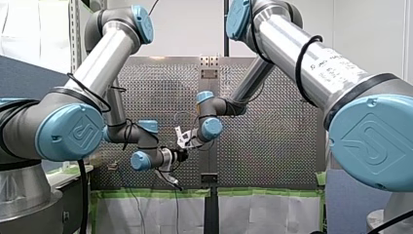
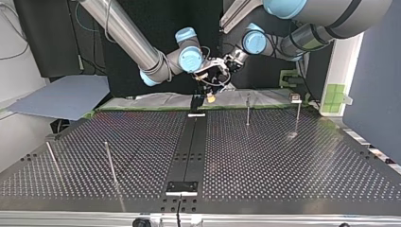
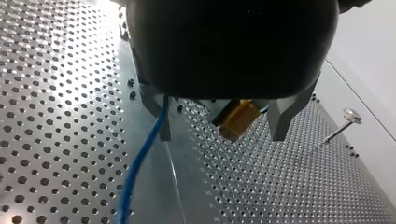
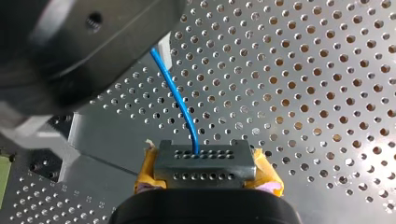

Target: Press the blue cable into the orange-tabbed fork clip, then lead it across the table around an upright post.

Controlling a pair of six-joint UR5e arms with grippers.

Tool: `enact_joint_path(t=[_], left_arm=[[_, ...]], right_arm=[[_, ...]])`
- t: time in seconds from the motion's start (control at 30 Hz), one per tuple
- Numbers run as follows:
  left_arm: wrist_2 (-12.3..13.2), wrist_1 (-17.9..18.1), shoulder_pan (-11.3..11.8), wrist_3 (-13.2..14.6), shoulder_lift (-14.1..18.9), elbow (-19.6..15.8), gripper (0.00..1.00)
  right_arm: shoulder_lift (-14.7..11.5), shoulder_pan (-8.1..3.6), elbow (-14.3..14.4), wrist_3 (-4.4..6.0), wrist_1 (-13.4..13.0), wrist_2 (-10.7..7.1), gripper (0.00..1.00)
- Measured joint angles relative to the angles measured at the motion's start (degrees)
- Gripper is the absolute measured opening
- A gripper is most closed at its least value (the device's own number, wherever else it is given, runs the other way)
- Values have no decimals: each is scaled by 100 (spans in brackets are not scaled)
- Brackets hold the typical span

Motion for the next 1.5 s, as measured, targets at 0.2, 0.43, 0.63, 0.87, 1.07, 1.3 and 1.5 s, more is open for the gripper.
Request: enact_joint_path(t=[0.2,0.43,0.63,0.87,1.07,1.3,1.5], left_arm=[[-77,64,35,24,-3,5,100],[-168,129,50,288,-6,3,77],[-224,180,31,587,-8,4,50],[-297,182,13,771,-8,3,0],[-334,177,10,784,-8,1,0],[-522,149,67,920,-2,2,0],[-801,-83,308,1198,-2,3,0]], right_arm=[[-10,3,-3,0,4,-3,0],[-27,17,-3,0,19,-3,0],[-59,21,2,0,42,-11,0],[-108,22,27,0,52,-27,0],[-120,22,52,3,53,-29,0],[-105,25,73,8,50,-39,0],[27,21,45,12,40,-48,0]])
